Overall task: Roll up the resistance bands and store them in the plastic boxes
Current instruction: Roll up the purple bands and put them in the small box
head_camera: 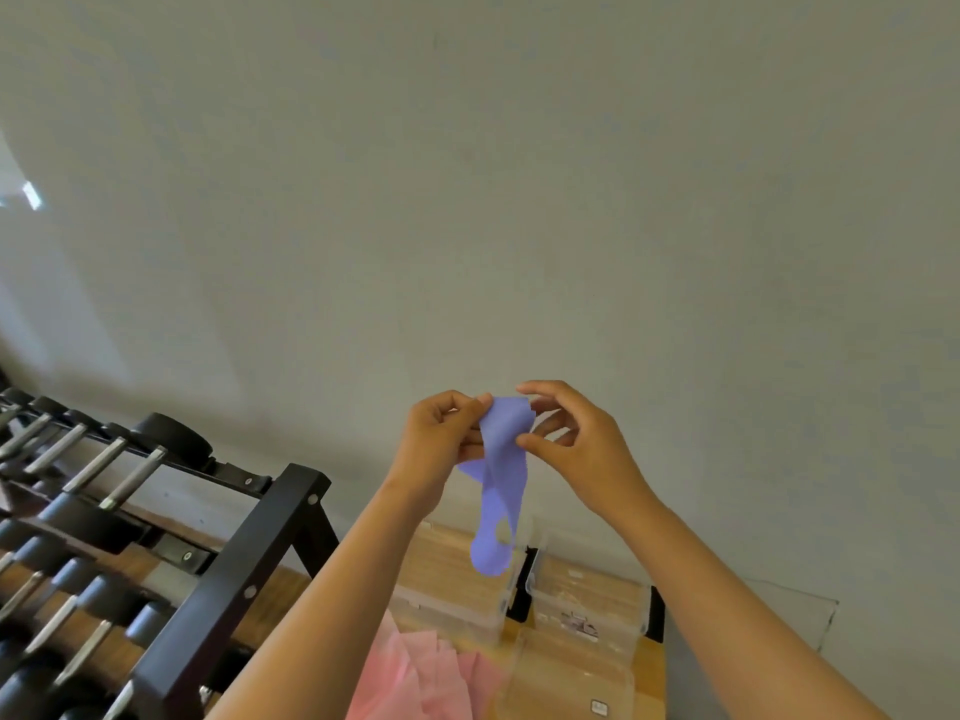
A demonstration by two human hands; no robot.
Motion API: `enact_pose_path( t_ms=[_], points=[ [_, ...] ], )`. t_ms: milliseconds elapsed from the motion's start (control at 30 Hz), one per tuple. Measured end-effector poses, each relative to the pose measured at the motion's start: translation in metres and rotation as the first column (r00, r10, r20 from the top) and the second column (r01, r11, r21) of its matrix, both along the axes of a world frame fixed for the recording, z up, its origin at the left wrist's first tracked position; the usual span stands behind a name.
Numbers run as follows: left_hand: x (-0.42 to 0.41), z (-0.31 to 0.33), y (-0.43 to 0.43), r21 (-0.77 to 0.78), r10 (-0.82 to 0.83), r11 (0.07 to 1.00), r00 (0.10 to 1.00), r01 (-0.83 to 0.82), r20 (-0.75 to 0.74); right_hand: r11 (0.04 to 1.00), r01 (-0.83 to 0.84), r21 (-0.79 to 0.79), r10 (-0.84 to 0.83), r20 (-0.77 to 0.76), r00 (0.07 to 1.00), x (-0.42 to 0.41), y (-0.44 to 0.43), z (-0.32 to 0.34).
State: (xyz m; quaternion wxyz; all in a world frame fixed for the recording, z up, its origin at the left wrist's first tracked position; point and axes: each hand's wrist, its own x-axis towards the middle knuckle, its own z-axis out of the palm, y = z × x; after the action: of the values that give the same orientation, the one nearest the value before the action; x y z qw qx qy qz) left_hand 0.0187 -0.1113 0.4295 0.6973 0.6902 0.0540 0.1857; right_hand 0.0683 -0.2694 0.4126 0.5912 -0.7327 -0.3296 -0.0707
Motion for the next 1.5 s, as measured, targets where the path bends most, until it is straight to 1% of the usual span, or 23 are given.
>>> enact_pose_path(
  t_ms=[133, 233, 300, 367, 433, 500, 567, 633, 767, 900, 1000, 1133, 1233, 1400, 1500],
  points=[
    [0.001, 0.003, 0.002, -0.007, 0.002, 1.000, 1.000, -0.003, -0.013, 0.998, -0.001, -0.055, 0.006, 0.089, 0.996, 0.000, 0.000, 0.008],
    [-0.002, 0.005, 0.002, 0.044, -0.004, 0.999, 1.000, 0.004, -0.013, 0.997, -0.007, -0.072, 0.015, 0.115, 0.993, 0.000, 0.001, 0.012],
    [-0.003, 0.004, 0.004, 0.106, -0.004, 0.994, 1.000, 0.006, -0.021, 0.997, -0.014, -0.079, 0.021, 0.096, 0.995, 0.001, 0.001, 0.016],
    [-0.006, 0.005, 0.007, 0.212, 0.009, 0.977, 1.000, -0.004, -0.024, 0.997, -0.014, -0.071, 0.018, 0.064, 0.998, 0.001, 0.001, 0.020],
    [-0.007, 0.005, 0.009, 0.335, 0.078, 0.940, 0.997, -0.070, -0.009, 0.999, 0.006, -0.032, -0.005, 0.044, 0.999, 0.001, 0.002, 0.025],
    [-0.008, 0.006, 0.006, 0.382, 0.171, 0.909, 0.985, -0.164, 0.015, 1.000, 0.023, 0.014, -0.023, 0.011, 1.000, 0.001, 0.002, 0.031],
    [-0.010, 0.009, 0.002, 0.362, 0.209, 0.907, 0.976, -0.215, 0.057, 0.999, 0.024, 0.032, -0.023, -0.040, 0.999, 0.002, 0.001, 0.037],
    [-0.009, 0.011, 0.001, 0.354, 0.190, 0.910, 0.976, -0.217, 0.111, 0.999, 0.016, 0.039, -0.013, -0.077, 0.997, 0.003, 0.000, 0.040],
    [-0.008, 0.019, -0.005, 0.305, 0.020, 0.950, 0.987, -0.069, 0.160, 0.999, 0.019, 0.028, -0.017, -0.068, 0.998, 0.003, 0.000, 0.044],
    [-0.002, 0.020, -0.012, 0.220, -0.005, 0.974, 0.977, -0.043, 0.214, 0.998, 0.047, 0.029, -0.045, -0.068, 0.997, 0.004, -0.001, 0.042],
    [0.001, 0.020, -0.019, 0.189, -0.023, 0.982, 0.978, -0.017, 0.209, 0.996, 0.037, 0.076, -0.030, -0.083, 0.996, 0.004, -0.008, 0.043],
    [0.004, 0.020, -0.025, 0.223, -0.032, 0.975, 0.978, -0.014, 0.204, 0.997, 0.011, 0.083, -0.005, -0.076, 0.997, 0.003, -0.017, 0.049],
    [0.003, 0.022, -0.027, 0.207, -0.045, 0.978, 0.976, 0.001, 0.212, 0.994, 0.030, 0.101, -0.024, -0.059, 0.998, 0.001, -0.019, 0.053],
    [-0.001, 0.015, -0.028, 0.198, -0.225, 0.959, 0.970, 0.205, 0.086, 0.978, 0.074, 0.193, -0.063, -0.064, 0.996, 0.002, -0.020, 0.058],
    [-0.002, 0.009, -0.029, 0.203, -0.268, 0.947, 0.961, 0.249, 0.070, 0.977, 0.087, 0.195, -0.073, -0.077, 0.994, 0.003, -0.019, 0.058]
  ],
)
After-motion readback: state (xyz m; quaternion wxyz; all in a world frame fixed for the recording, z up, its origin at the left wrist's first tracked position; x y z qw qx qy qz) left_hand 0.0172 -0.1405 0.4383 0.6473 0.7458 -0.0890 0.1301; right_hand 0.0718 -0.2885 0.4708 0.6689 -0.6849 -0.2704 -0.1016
